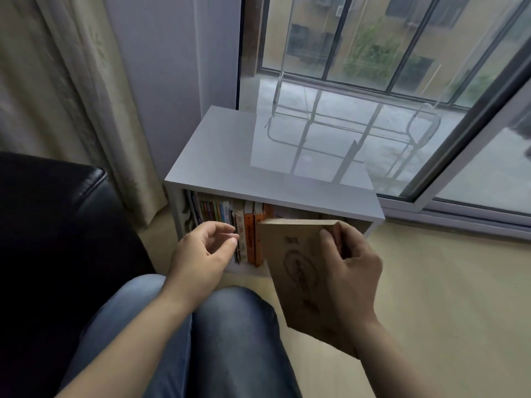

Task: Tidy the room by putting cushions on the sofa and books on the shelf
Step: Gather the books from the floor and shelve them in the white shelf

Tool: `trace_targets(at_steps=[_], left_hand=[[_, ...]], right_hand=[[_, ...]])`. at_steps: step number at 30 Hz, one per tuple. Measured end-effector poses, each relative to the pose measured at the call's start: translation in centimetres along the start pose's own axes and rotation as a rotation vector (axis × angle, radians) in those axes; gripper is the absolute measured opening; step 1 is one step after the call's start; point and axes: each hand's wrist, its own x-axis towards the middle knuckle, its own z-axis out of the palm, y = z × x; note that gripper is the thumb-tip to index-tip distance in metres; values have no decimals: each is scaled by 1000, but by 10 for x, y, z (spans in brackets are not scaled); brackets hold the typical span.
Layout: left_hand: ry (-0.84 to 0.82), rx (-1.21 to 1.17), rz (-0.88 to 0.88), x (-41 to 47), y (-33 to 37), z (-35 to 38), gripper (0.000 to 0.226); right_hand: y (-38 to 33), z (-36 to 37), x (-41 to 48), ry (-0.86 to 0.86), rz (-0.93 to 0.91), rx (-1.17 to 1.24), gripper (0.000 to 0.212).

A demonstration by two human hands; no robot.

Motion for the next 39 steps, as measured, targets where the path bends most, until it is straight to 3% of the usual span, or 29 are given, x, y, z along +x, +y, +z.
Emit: trace_targets(at_steps=[4, 7, 11, 14, 18, 20, 21, 23, 26, 29, 34, 39], left_hand=[[-2, -66, -2, -27, 19, -10, 15], [-38, -183, -48, -43, 43, -20, 35], [-199, -356, -65, -58, 72, -35, 51], [-275, -458, -70, -74, 86, -51, 42], [-198, -489, -149, -89, 95, -72, 49], [-99, -485, -161, -94, 98, -79, 47], [-52, -468, -154, -96, 100, -82, 46], [37, -351, -85, -94, 103, -89, 41], [129, -5, 37, -88, 103, -94, 33], [28, 182, 14, -81, 92, -79, 31], [-109, -64, -119, -73, 74, -55, 41], [-228, -309, -249, -73, 72, -44, 52]], right_hand=[[-62, -33, 0, 12, -74, 129, 12], [-103, -54, 8, 28, -55, 302, 11], [-133, -65, 14, -117, 70, 619, 20], [-145, -61, 12, -203, 194, 823, 20], [-140, -40, 12, -204, 348, 770, 21], [-134, -26, 6, -250, 361, 581, 17], [-133, -20, 2, -290, 318, 444, 27], [-131, -10, -12, -306, 246, 301, 48], [-125, 8, -34, -479, 277, 418, 30], [-108, 23, -50, -562, 423, 439, 43], [-84, 13, -55, -558, 605, 554, 41], [-77, -5, -54, -585, 649, 672, 38]])
